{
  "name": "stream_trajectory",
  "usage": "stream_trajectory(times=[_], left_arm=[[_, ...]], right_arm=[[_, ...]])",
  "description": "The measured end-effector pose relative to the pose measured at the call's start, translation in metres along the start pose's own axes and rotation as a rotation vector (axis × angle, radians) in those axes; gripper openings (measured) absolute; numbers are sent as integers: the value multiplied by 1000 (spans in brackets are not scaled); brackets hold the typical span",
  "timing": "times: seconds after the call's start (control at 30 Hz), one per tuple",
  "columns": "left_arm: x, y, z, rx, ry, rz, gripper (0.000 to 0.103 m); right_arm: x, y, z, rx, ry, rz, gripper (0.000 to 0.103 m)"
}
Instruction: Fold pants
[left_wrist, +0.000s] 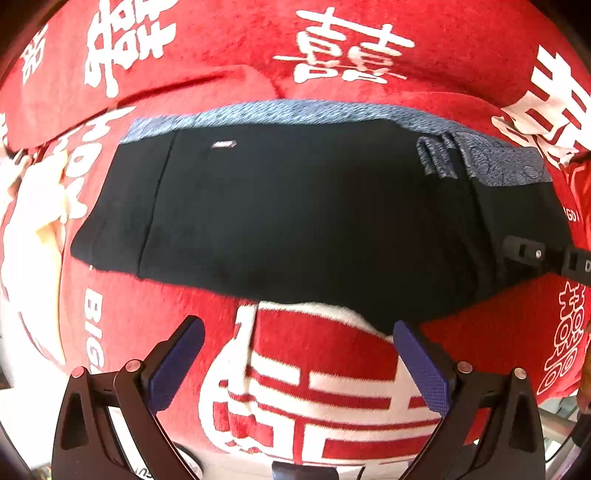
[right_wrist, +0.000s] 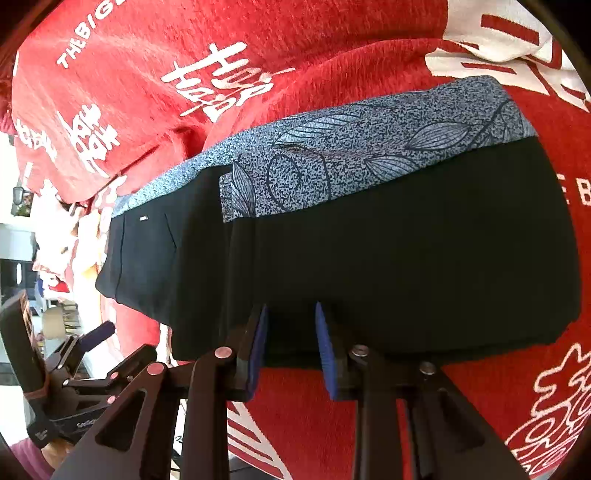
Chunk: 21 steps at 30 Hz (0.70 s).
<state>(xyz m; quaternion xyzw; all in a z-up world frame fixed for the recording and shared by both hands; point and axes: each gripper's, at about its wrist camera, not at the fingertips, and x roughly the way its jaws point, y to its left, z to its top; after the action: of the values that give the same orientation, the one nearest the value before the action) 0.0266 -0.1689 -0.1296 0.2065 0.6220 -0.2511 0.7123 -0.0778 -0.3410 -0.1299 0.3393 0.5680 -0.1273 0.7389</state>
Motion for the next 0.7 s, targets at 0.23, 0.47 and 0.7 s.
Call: stream_trajectory(times=[0.23,0.47,0.7], left_arm=[[-1,31,-13,-82,8,3,103],[0,53,-15,-154,1,-19,103],[0,59,-5,-198,-13,-57,103]], right_arm=[[6,32,-4,-79,9,-41,40],[-6,57,10,-171,-50,-224,76],[37,78,16,-306,36,-406,56]])
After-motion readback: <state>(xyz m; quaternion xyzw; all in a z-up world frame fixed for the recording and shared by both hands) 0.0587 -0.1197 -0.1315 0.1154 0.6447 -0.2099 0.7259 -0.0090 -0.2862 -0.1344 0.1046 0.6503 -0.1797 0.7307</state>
